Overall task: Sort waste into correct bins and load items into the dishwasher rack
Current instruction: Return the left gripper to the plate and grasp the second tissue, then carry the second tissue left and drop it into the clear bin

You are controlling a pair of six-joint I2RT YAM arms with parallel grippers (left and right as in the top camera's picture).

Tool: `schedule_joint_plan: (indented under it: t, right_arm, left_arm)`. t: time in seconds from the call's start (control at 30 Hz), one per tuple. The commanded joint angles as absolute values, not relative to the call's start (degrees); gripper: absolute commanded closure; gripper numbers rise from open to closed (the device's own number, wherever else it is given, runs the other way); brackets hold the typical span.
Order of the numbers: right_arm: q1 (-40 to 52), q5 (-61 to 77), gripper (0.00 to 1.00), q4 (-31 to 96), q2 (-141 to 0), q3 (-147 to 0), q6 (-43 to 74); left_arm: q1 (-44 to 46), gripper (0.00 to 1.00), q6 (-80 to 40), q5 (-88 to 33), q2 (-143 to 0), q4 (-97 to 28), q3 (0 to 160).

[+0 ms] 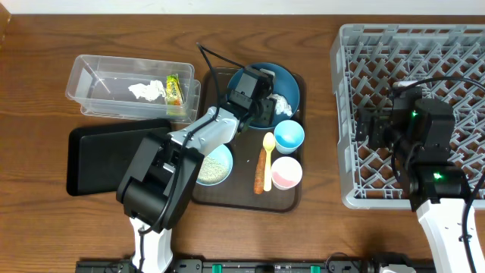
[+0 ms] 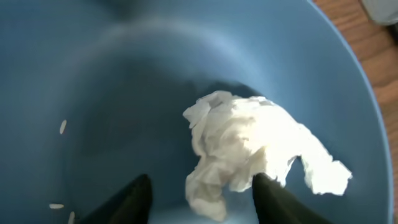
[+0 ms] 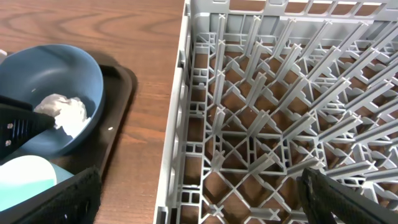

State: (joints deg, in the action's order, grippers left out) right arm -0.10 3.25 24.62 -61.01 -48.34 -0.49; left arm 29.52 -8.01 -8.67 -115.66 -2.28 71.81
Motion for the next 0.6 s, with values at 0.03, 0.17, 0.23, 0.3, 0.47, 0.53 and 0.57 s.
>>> schedule_joint_plan:
  t: [0.03,0.17,0.23,0.3,0.47,0.53,0.57]
  right_arm:
    - [0.78,3.25,0.01,24.71,-61.08,-49.6,-0.93]
    - [0.78,3.25,0.01,24.73,-61.08,-49.6,-0.93]
    - [0.78,3.25,0.01,24.73,-61.08,-49.6,-0.93]
    - [0.78,3.25,0.01,24.73,-61.08,-49.6,-0.93]
    - [0.78,3.22,0.01,24.75,-61.08,-49.6,-0.93]
    - [0.78,3.22,0.01,24.71,-61.08,-49.6,-0.93]
    - [0.78,3.22,0.01,24.71,-61.08,-49.6,-0.93]
  left_arm:
    - [30.37,0.69,-8.08,-8.62,-115.74,-2.09,72.14]
    - [30.7,0.93,-8.05,-8.6,-115.74,-2.02,72.14]
    - [30.65,0.94,-8.05,-8.58,-115.72,-2.0,72.14]
    - [30.44,0.94,-8.03,-8.51,-115.61,-2.02,72.14]
    - [28.32,0.94,-8.03,-8.36,-113.23,-2.98,72.14]
    - [26.85,0.94,-8.03,-8.36,-110.87,-3.97,72.14]
    - [26.13,0.94,-8.03,-8.36,-109.6,-4.56,72.14]
